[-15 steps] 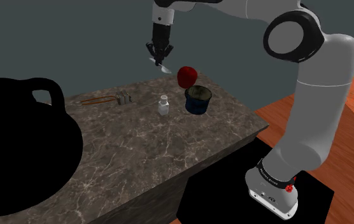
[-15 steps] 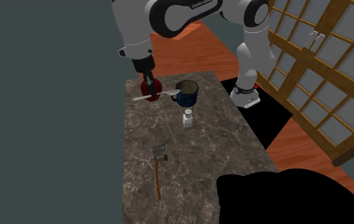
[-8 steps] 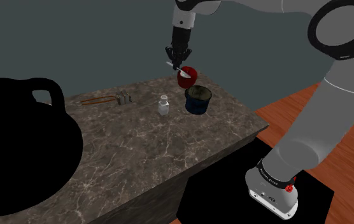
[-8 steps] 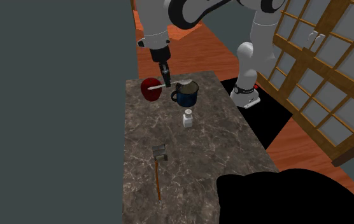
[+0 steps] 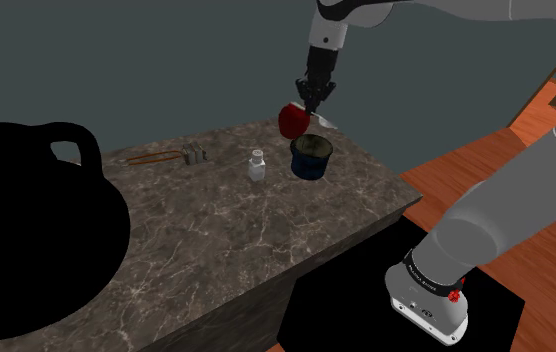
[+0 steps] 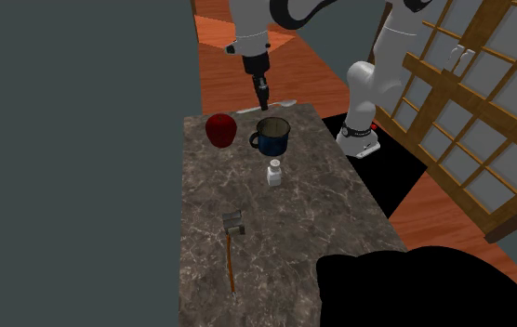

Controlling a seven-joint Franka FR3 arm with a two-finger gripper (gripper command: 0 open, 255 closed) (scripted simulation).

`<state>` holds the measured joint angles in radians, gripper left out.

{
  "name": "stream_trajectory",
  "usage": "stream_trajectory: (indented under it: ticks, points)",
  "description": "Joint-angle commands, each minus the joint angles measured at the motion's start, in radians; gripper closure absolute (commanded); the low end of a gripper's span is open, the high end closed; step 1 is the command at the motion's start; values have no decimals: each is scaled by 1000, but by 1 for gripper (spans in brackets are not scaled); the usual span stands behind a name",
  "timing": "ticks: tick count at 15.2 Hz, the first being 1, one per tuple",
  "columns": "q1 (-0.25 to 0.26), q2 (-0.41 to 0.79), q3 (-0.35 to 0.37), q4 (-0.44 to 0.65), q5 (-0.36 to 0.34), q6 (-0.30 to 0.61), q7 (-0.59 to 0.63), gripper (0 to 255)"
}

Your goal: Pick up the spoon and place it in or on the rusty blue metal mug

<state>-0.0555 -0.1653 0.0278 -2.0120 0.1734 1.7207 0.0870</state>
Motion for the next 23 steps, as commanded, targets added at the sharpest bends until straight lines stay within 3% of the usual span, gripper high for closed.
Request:
stream_trajectory:
  ticks: [1,15,23]
  points:
    - [-4,-36,-5,-54,0,16,-13,255]
    - [-1,6,-1,-205,9,207,-42,255]
    - [-1,6,-1,-205,9,207,-42,255]
